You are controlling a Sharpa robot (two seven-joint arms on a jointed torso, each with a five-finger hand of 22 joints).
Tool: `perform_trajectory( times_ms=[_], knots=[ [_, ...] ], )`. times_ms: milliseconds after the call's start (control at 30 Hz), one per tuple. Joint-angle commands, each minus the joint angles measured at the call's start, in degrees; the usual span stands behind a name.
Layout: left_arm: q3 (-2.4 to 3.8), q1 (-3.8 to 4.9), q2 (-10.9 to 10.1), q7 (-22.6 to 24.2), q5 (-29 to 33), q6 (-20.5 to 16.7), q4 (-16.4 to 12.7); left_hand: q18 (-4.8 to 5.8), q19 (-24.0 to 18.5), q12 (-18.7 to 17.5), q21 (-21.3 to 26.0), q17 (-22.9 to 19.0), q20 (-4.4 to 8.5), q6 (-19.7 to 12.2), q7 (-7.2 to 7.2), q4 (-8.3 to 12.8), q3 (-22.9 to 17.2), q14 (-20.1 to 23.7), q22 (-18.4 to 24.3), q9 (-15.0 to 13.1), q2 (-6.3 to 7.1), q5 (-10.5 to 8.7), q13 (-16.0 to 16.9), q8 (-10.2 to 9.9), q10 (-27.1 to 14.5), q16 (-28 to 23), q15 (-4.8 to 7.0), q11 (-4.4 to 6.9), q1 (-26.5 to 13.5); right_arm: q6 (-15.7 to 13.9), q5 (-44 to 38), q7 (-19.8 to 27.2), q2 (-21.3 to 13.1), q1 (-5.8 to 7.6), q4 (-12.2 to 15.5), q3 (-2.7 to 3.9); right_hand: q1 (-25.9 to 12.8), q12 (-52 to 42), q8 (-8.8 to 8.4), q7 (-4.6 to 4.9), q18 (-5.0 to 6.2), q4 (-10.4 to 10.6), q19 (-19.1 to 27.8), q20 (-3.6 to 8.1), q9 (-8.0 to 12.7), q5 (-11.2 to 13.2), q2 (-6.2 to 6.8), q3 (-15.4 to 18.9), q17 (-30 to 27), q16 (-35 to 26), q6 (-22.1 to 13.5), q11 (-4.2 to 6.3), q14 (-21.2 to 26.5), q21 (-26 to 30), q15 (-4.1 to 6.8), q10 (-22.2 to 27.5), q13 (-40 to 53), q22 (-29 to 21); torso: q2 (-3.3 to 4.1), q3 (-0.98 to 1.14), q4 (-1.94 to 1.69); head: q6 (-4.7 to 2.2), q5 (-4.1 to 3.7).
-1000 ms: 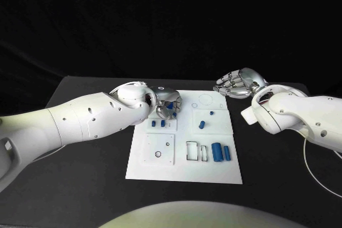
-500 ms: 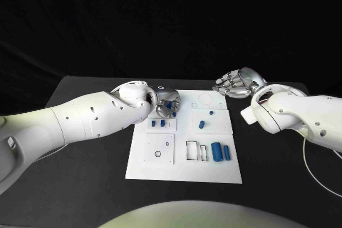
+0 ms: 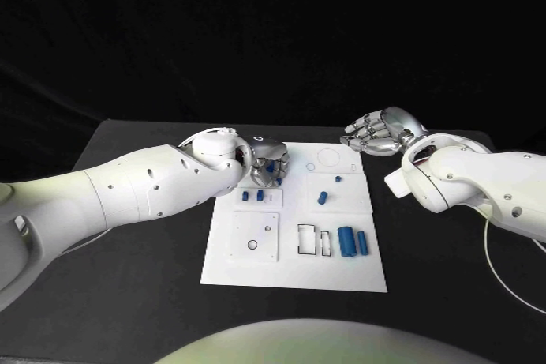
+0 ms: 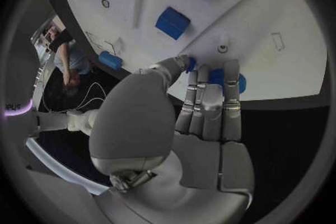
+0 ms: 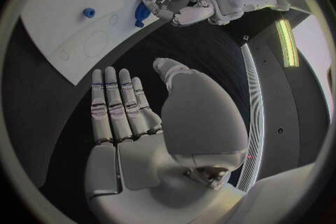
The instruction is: Assemble the parts on the task board
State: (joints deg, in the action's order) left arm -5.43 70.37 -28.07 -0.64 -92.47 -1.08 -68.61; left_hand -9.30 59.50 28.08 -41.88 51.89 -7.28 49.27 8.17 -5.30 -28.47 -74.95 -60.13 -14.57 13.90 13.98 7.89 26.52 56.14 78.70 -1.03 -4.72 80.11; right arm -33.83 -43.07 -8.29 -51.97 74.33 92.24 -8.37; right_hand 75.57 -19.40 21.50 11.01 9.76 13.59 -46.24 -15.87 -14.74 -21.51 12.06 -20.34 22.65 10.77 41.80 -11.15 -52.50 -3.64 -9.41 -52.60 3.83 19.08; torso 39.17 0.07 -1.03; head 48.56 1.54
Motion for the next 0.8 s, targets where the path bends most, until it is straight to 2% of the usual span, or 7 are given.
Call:
perform_trajectory(
  times_ms=[33, 200, 433, 533, 800],
  knots=[
    [-0.12, -0.26, 0.0, -0.2, 0.6, 1.4, -0.1, -1.15, 0.1, -0.4, -0.2, -0.1, 0.11, 0.3, -0.07, 0.1, -0.3, -0.3, -0.1, -0.1, -0.51, -0.26, -0.1, -0.4, 0.4, 0.2, 0.13, -0.08, -0.1, 1.1, -0.8, 0.1, 0.0, -0.03, 0.1, 0.0, 0.7, -0.2, 0.49, 3.12, 0.63, -0.1, -0.1, -0.19, 0.1, -0.3, 0.1, -0.4, -0.2, -0.2, -0.3, 0.07, 0.4, -0.2, -0.08, 0.2, 0.0, -0.2, -0.04, 0.02, -0.03, 0.05, -0.02],
    [-0.12, -0.27, 0.0, -0.2, 1.0, 1.6, 0.0, -1.13, 0.1, -0.6, -0.2, 0.1, 0.22, 0.7, -0.09, 0.3, -0.6, -0.4, -0.3, -0.1, -0.94, -0.36, -0.2, -0.5, 0.9, 0.4, 0.22, 0.02, 0.1, 1.3, -1.0, 0.0, 0.1, -0.03, 0.1, 0.0, 0.9, -0.2, 0.61, 3.06, 0.64, -0.2, -0.1, -0.19, 0.1, -0.3, 0.1, -0.6, -0.2, -0.1, -0.2, 0.12, 0.3, -0.2, -0.05, 0.1, 0.0, -0.3, -0.09, 0.04, 0.0, 0.14, 0.04],
    [-0.12, -0.27, 0.0, 0.1, 1.4, 1.4, 0.2, -0.87, 1.1, -1.6, -1.8, 2.0, 0.74, 3.2, -0.53, 1.1, -1.6, -1.7, -1.9, -0.6, -2.33, -0.95, -0.6, -0.7, 3.4, 1.5, 0.78, 0.63, 0.8, 1.4, -1.2, -0.2, 0.0, -0.03, 0.1, 0.0, 0.9, -0.3, 0.72, 3.01, 0.64, -0.2, -0.1, -0.18, 0.1, -0.3, 0.1, -0.8, -0.3, -0.1, -0.1, 0.16, 0.3, -0.2, -0.03, 0.0, 0.0, -0.4, -0.06, 0.04, -0.02, 0.07, 0.03],
    [-0.12, -0.28, 0.0, 0.4, 1.8, 1.0, 0.3, -0.75, 1.5, -2.7, -2.4, 2.3, 0.91, 4.0, -0.64, 1.7, -2.1, -2.0, -2.6, -0.7, -2.86, -1.83, -1.0, -1.1, 4.3, 1.8, 0.92, 0.75, 1.1, 1.4, -1.3, -0.3, 0.0, -0.03, 0.1, 0.0, 0.9, -0.3, 0.72, 3.01, 0.64, -0.2, -0.1, -0.18, 0.1, -0.3, 0.1, -0.8, -0.3, -0.1, -0.1, 0.16, 0.3, -0.2, -0.03, 0.0, 0.0, -0.4, -0.05, 0.06, 0.0, 0.07, 0.03],
    [-0.12, -0.29, 0.0, 1.0, 2.6, -0.5, 0.3, -0.5, 2.3, -5.3, -3.9, 3.4, 1.22, 5.4, -0.8, 2.8, -2.9, -3.0, -4.2, -1.1, -3.42, -2.07, -1.7, -1.8, 6.3, 2.3, 1.17, 0.99, 1.1, 1.6, -1.4, -0.4, 0.0, -0.03, 0.0, 0.0, 1.0, -0.4, 0.79, 2.98, 0.65, -0.3, -0.1, -0.18, 0.1, -0.2, 0.11, -0.9, -0.3, -0.1, 0.0, 0.19, 0.3, -0.2, -0.02, 0.0, 0.0, -0.4, -0.06, 0.07, 0.0, 0.11, 0.09]
  ],
)
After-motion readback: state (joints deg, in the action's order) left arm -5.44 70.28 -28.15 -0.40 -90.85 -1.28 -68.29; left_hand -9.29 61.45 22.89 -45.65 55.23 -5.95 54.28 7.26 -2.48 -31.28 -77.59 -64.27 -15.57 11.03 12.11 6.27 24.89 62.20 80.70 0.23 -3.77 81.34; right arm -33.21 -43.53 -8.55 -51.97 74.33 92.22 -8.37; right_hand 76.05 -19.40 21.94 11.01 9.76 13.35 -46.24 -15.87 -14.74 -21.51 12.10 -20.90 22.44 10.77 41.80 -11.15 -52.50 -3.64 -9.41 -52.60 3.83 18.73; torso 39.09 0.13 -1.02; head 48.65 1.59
